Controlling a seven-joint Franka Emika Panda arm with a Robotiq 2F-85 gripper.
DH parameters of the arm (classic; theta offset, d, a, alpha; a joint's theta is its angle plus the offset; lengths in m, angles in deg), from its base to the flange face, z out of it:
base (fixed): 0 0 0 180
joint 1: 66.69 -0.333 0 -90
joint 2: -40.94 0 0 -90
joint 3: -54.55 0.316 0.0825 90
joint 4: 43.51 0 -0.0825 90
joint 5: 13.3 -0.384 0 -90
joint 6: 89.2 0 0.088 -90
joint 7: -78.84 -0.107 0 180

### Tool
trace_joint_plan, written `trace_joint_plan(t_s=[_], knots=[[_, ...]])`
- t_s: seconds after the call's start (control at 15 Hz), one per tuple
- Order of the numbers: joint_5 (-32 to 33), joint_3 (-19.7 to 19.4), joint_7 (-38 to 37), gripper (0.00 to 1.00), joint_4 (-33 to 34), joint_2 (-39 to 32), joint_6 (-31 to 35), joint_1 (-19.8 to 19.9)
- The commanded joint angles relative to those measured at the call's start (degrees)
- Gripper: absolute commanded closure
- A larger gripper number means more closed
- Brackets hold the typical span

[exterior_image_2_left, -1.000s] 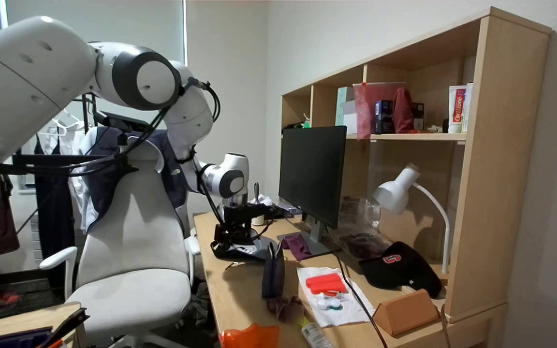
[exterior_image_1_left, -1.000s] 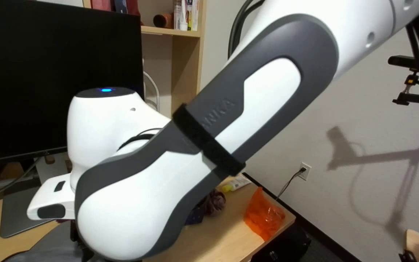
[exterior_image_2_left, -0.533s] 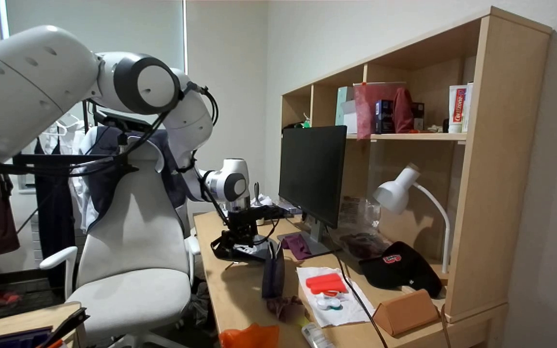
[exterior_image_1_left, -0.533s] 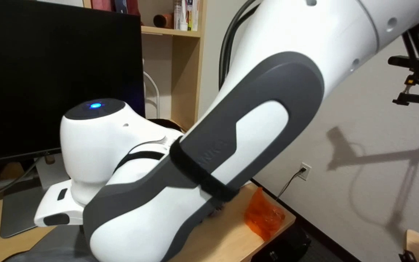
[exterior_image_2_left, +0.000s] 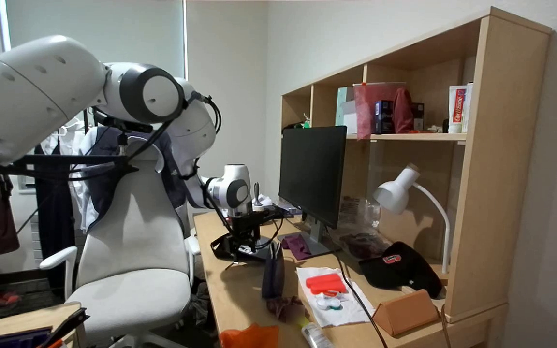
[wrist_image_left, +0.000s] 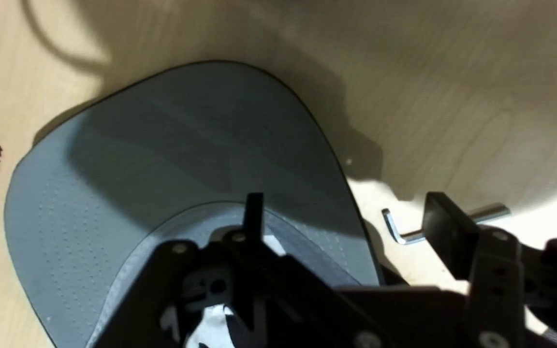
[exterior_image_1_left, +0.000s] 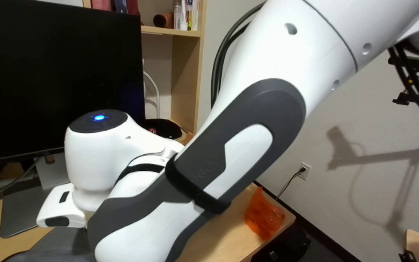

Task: Place the black hat on the other black hat

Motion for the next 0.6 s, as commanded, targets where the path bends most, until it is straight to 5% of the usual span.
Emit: trace_joint_plan(t_s=[0.0,0.4,0.53], knots=[[0.8,0.5,-2.2,0.46,1.4,-1.9,2.9,0.8],[1.1,0.3,-3.0,0.84,1.2,-1.3,3.5,0.8],[-1.2,2.5,-2.7,0.9,-0.3,0.6,4.2,3.1]])
